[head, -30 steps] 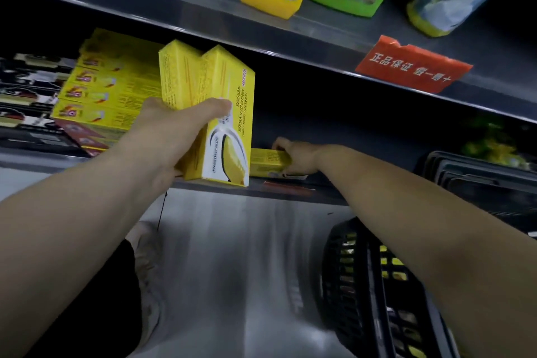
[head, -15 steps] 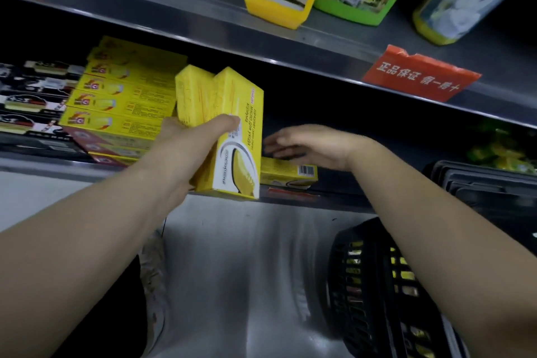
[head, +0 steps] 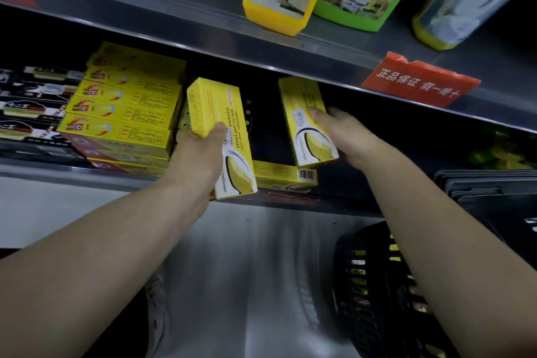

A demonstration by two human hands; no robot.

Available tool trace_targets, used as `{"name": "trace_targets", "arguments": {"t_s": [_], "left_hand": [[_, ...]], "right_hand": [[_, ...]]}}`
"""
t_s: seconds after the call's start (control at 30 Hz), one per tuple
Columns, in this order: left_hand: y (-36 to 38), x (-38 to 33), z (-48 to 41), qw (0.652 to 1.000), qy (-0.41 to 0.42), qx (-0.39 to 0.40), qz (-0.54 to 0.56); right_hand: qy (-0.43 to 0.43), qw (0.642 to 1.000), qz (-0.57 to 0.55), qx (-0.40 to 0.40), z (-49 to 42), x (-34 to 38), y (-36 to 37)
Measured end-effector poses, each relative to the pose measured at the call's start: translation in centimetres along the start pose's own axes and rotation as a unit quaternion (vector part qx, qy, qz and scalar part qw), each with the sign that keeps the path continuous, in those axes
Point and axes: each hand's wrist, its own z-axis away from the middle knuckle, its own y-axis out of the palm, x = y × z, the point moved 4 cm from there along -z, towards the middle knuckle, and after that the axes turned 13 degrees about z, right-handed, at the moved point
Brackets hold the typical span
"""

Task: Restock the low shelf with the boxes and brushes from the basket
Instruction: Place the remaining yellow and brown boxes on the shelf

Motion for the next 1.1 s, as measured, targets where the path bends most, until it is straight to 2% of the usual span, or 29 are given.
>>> {"name": "trace_targets", "arguments": {"t_s": [0.03,0.1,0.17,0.23,0.33,0.43,0.5,0.67,0.8,0.9,0.93,0.97,1.03,1.07,1.1], "left_hand": [[-0.1,0.0,-0.1,1.000,0.005,-0.008,0.003],[-0.3,0.0,-0.4,1.000,0.017,-0.020,0.010],[-0.5,0.0,-0.7,0.999,0.022,-0.025,0.017],[-0.6,0.0,-1.0,0.999,0.023,-0.027,0.021],[-0.7,0.1,-1.0,0.999,0.023,-0.022,0.025],[-0.7,0.3,-0.9,0.999,0.023,-0.018,0.023],[-0.5,0.4,-0.9,1.000,0.020,-0.015,0.018],[-0.2,0.7,-0.6,1.000,0.022,-0.006,0.005],[0.1,0.8,-0.5,1.000,0.024,0.008,0.013],[0.4,1.1,-0.6,1.000,-0.003,0.013,0.022],[0.4,1.2,-0.7,0.999,-0.020,0.014,0.028],[0.5,1.3,-0.7,0.999,-0.033,0.017,0.038],[0.7,1.7,-0.7,0.997,-0.050,0.034,0.051],[0.9,1.7,-0.6,0.996,-0.053,0.049,0.053],[1.2,1.7,-0.4,0.995,-0.055,0.067,0.058]], "right_hand": [[-0.003,0.991,0.129,-0.045,-0.8,-0.3,-0.8],[-0.036,0.935,0.346,-0.070,-2.0,-0.5,-1.2],[-0.069,0.876,0.475,-0.052,-3.0,-0.6,-0.3],[-0.081,0.842,0.533,-0.021,-3.8,-1.1,1.4],[-0.079,0.844,0.527,0.054,-4.3,-2.6,4.6],[-0.086,0.875,0.458,0.127,-4.3,-3.9,6.5],[-0.072,0.892,0.424,0.141,-4.4,-4.2,5.9],[0.019,0.858,0.484,0.173,-4.5,-5.9,3.6],[-0.010,0.861,0.480,0.165,-4.2,-6.1,4.6],[-0.010,0.839,0.521,0.158,-3.5,-4.7,4.4],[-0.022,0.852,0.503,0.145,-3.0,-3.5,4.2],[-0.038,0.887,0.439,0.134,-2.5,-2.0,4.0],[-0.037,0.972,0.165,0.163,-0.6,1.1,4.0],[-0.018,0.978,0.025,0.208,0.6,2.4,4.4],[-0.011,0.967,-0.070,0.244,1.6,3.3,4.7]]}}
